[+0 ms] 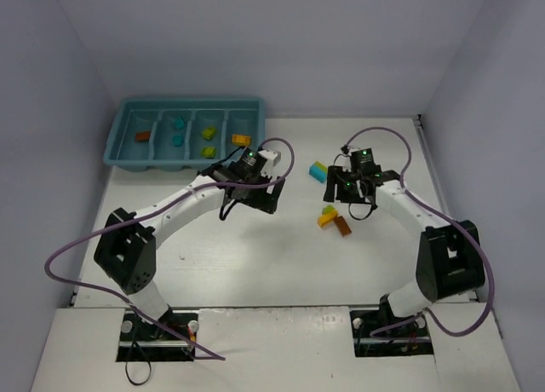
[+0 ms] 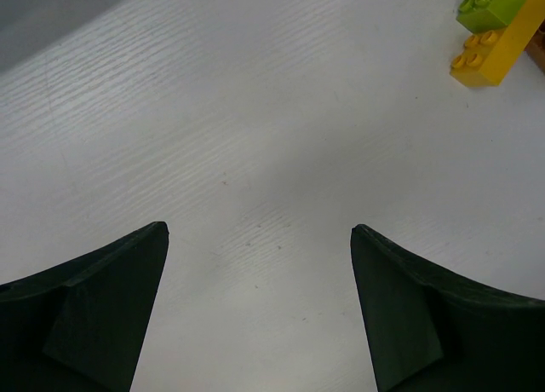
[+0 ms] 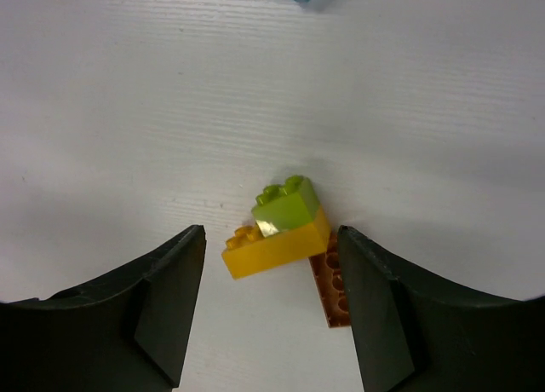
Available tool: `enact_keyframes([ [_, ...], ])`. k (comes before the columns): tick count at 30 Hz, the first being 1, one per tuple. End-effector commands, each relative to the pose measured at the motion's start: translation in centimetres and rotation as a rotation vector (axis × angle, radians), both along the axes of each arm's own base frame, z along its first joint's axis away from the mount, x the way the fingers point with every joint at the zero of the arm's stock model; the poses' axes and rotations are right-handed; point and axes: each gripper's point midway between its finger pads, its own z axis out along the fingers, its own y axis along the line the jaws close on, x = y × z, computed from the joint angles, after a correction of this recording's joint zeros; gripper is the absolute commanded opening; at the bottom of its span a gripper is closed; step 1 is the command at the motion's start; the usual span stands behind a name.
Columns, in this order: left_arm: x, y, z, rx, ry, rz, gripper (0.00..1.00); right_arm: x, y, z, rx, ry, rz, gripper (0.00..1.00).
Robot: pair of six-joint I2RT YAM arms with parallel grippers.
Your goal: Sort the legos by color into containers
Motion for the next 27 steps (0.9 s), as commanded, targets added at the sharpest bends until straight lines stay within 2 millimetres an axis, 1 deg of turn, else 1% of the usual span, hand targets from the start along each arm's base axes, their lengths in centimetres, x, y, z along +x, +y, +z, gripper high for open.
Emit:
enact_keyframes([
  [1, 0.0, 0.1, 2.5, -0.038, -0.07, -0.003, 0.81, 2.2, 1.0, 0.3, -0.104, -0.012, 0.045, 0.6],
  [3, -0.3, 0.5, 2.0, -0.031, -0.064, 0.006, 0.81, 2.1, 1.3, -0.3, -0.137, 0.023, 0.061, 0.61],
  [4, -0.4, 0.7, 2.2, -0.032, -0.065, 0.01, 0.81, 2.6, 1.4, -0.7, -0.157, 0.038, 0.062, 0.61],
  [5, -0.6, 0.7, 2.1, -0.031, -0.063, 0.011, 0.81, 2.6, 1.3, -0.9, -0.169, 0.051, 0.062, 0.61],
  [6, -0.8, 1.0, 1.8, -0.026, -0.056, 0.015, 0.81, 2.3, 1.3, -1.2, -0.189, 0.072, 0.071, 0.62],
  [8, -1.0, 1.3, 1.8, -0.021, -0.056, 0.02, 0.81, 2.4, 1.1, -1.7, -0.221, 0.093, 0.077, 0.63],
  [10, -1.3, 1.6, 1.5, -0.011, -0.05, 0.022, 0.81, 1.7, 1.0, -2.4, -0.237, 0.132, 0.091, 0.63],
  [16, -1.5, 1.7, 1.0, -0.007, -0.036, 0.022, 0.81, 0.2, 1.2, -3.9, -0.223, 0.198, 0.113, 0.62],
  [19, -1.5, 1.6, 1.0, -0.007, -0.033, 0.02, 0.81, -0.1, 1.4, -4.6, -0.23, 0.214, 0.123, 0.6],
  [20, -1.6, 1.5, 0.9, -0.008, -0.03, 0.016, 0.81, 0.0, 1.4, -4.7, -0.231, 0.217, 0.126, 0.56],
  [21, -1.6, 1.5, 0.8, -0.005, -0.027, 0.016, 0.81, 0.0, 1.6, -4.7, -0.227, 0.218, 0.13, 0.54],
  [25, -1.5, 1.6, 0.8, 0.0, -0.027, 0.015, 0.81, 0.1, 2.2, -5.1, -0.206, 0.233, 0.145, 0.51],
  [27, -1.5, 1.7, 1.0, 0.001, -0.032, 0.019, 0.81, -0.1, 2.6, -5.2, -0.194, 0.241, 0.154, 0.48],
])
